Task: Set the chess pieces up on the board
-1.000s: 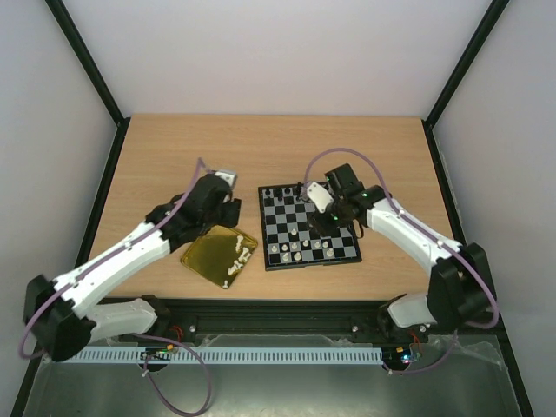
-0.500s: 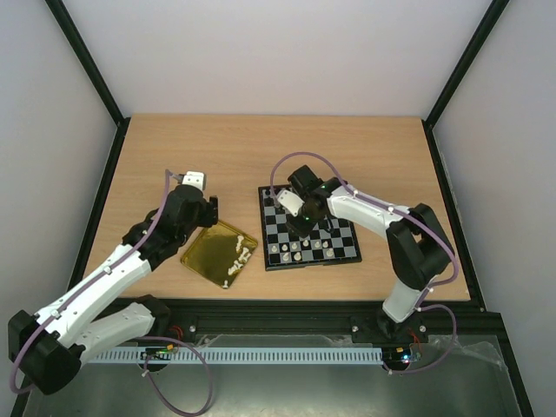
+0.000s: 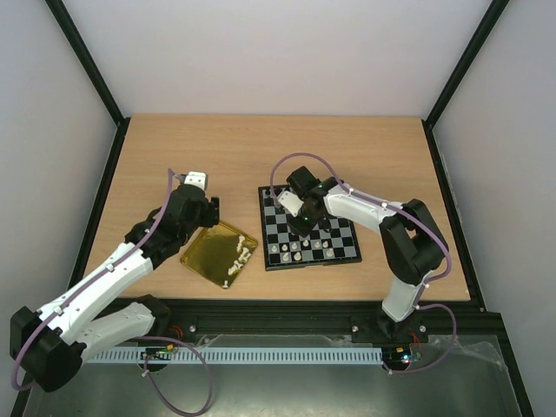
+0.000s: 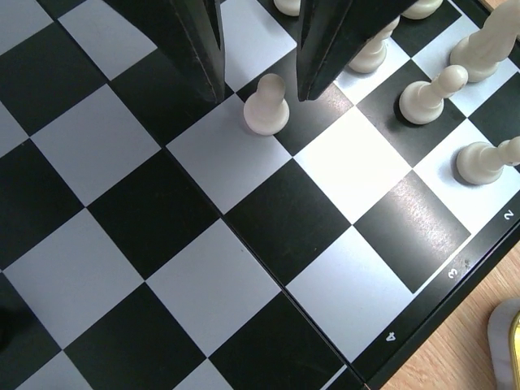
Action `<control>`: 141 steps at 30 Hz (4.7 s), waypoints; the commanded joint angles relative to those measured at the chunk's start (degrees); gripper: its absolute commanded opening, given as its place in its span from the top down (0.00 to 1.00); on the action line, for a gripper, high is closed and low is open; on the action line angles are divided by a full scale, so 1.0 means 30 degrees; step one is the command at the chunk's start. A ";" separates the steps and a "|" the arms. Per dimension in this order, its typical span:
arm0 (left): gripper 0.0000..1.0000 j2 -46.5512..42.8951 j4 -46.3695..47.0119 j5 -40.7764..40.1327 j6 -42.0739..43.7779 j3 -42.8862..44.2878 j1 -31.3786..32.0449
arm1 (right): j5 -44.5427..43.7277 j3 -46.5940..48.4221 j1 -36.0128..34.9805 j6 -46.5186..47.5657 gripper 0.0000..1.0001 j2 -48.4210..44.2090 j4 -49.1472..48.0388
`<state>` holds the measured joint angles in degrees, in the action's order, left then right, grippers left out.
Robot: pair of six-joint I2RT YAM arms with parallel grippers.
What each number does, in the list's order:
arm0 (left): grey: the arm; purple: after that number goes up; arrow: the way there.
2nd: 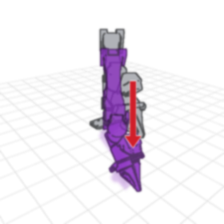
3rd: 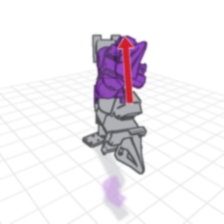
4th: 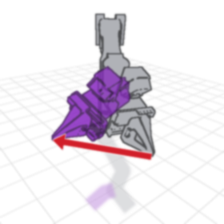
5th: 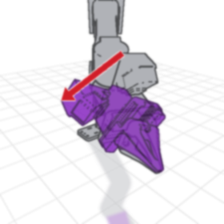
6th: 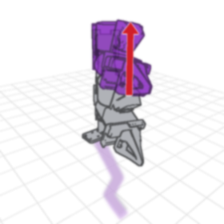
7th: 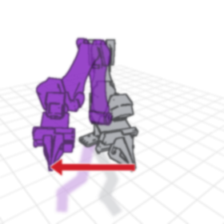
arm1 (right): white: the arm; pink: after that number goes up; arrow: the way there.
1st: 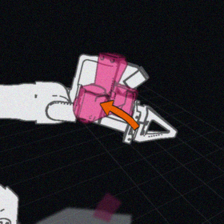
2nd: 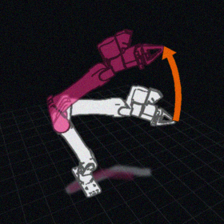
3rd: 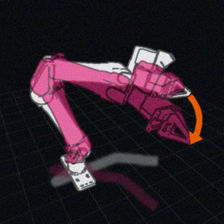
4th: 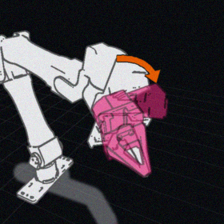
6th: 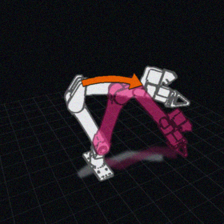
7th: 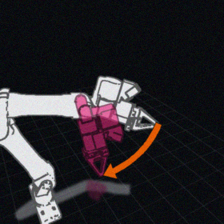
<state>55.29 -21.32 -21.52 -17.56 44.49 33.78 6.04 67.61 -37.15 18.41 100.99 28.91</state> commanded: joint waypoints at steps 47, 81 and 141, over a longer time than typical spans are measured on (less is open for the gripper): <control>0.27 0.0770 0.0138 0.0903 0.0083 -0.0115 -0.0060 | 0.0271 -0.5992 0.6200 0.2112 0.98 -0.7047 0.3219; 0.27 0.1123 0.0123 0.1240 0.0112 -0.0152 -0.0057 | 0.1123 -0.6162 0.6195 0.1472 0.91 -0.5206 0.1248; 0.76 1.2993 -0.2154 0.4672 -0.4200 0.2129 0.2744 | 0.5632 -0.7170 0.6178 -0.0810 0.67 -1.0680 -0.1281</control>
<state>91.90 -28.56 -6.04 -30.48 49.56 41.85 21.82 47.00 -18.72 15.27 69.80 24.62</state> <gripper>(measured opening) 0.257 0.327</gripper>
